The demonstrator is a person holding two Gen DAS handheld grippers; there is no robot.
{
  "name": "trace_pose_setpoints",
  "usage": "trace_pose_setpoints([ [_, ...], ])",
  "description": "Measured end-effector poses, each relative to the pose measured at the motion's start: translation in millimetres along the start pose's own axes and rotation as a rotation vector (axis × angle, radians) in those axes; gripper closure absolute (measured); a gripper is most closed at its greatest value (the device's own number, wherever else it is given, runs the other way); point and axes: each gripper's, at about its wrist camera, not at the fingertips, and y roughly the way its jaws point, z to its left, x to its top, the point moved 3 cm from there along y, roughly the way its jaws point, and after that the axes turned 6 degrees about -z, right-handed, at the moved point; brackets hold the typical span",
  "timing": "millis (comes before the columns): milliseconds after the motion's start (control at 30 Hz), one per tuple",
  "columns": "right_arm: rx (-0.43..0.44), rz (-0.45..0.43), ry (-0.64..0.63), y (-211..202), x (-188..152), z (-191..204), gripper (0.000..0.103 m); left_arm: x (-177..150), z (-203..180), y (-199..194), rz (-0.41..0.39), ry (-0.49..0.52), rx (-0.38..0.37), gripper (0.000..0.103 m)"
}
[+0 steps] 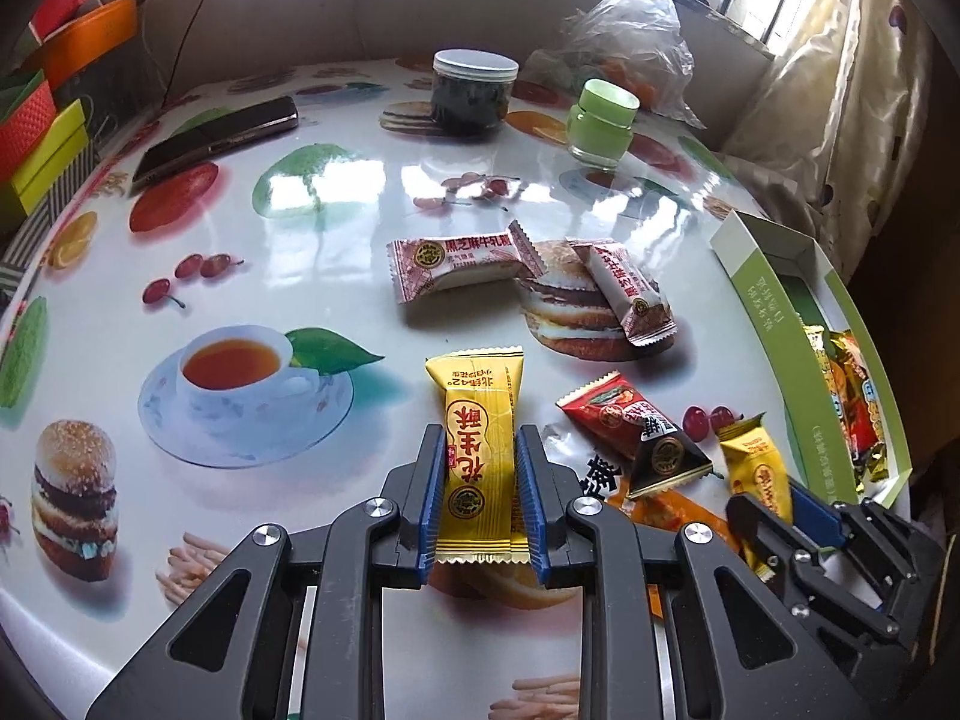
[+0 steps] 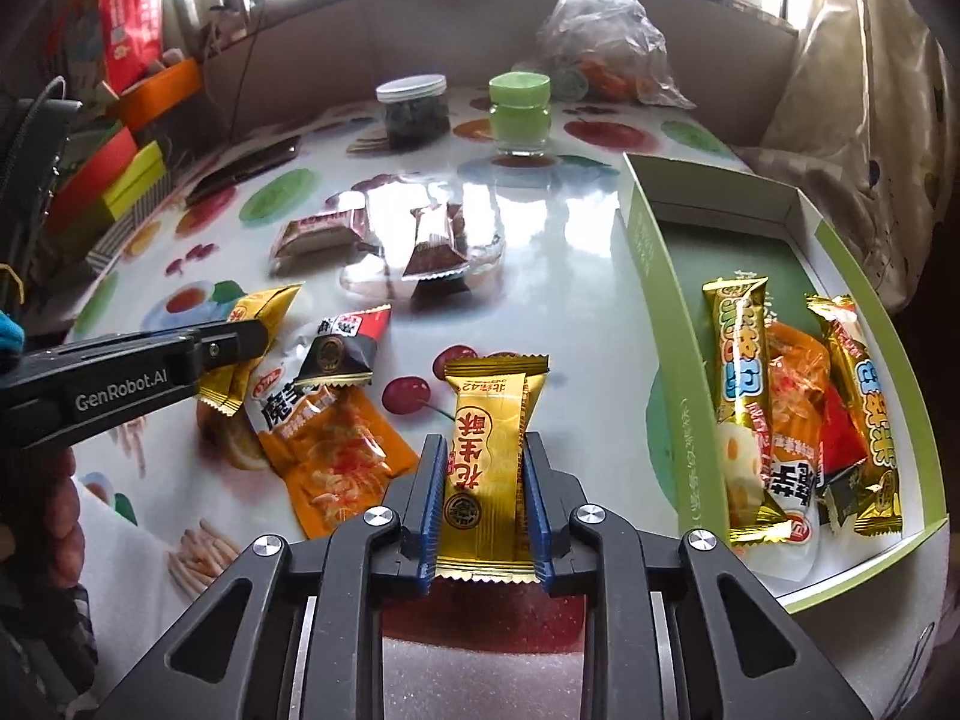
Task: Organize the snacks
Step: 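Carry the yellow cake packet with the right gripper over the green box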
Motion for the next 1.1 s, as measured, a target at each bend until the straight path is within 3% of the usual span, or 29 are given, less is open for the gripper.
trace_pose_setpoints([
  [467, 0.003, -0.087, 0.045, -36.6, 10.1, -12.2, 0.08, 12.8, -21.1, -35.5, -0.081, 0.047, -0.032, 0.079],
  [1100, -0.096, -0.15, 0.139, -77.5, 7.0, -72.2, 0.08, 27.2, -106.9, -50.7, -0.122, 0.185, -0.16, 0.079],
])
